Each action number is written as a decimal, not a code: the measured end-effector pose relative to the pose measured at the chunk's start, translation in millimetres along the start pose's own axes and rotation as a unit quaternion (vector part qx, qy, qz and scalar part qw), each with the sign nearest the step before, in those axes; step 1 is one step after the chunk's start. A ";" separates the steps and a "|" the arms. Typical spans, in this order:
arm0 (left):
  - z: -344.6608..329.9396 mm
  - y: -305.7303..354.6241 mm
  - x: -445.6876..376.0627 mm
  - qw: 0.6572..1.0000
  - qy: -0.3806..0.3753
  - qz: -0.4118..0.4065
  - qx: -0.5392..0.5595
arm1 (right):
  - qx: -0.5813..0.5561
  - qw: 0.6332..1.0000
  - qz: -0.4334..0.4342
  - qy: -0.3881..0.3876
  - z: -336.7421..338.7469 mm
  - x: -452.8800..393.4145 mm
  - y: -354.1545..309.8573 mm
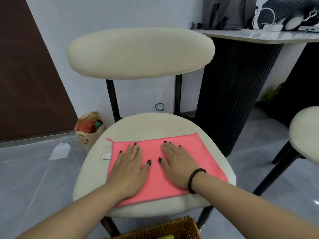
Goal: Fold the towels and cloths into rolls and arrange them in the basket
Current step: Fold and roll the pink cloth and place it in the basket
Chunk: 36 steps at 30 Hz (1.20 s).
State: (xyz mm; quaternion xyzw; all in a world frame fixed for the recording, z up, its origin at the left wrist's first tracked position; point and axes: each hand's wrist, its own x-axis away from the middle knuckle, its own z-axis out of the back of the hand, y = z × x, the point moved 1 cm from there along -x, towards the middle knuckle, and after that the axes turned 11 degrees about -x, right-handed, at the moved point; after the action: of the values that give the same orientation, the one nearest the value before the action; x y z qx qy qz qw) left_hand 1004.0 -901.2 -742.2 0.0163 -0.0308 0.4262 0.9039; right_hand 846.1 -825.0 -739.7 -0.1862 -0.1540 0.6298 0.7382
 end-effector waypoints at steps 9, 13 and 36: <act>2.1 -27.7 -6.7 1.000 -0.014 -0.007 -0.013 | 0.067 0.992 -0.103 -0.018 28.5 19.4 51.1; 2.3 -37.7 -15.3 1.000 -0.003 0.005 0.010 | 0.026 0.990 -0.137 0.021 34.1 25.8 63.0; -13.1 -37.3 77.5 0.951 0.090 -0.237 -0.180 | 0.124 0.982 0.137 -0.032 29.8 83.5 13.6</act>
State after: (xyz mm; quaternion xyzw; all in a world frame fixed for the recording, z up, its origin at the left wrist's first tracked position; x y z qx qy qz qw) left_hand 1082.5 -864.5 -750.0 -0.1780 -0.0211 0.1870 0.9659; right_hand 833.8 -738.3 -720.3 -0.0920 -0.0710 0.7452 0.6566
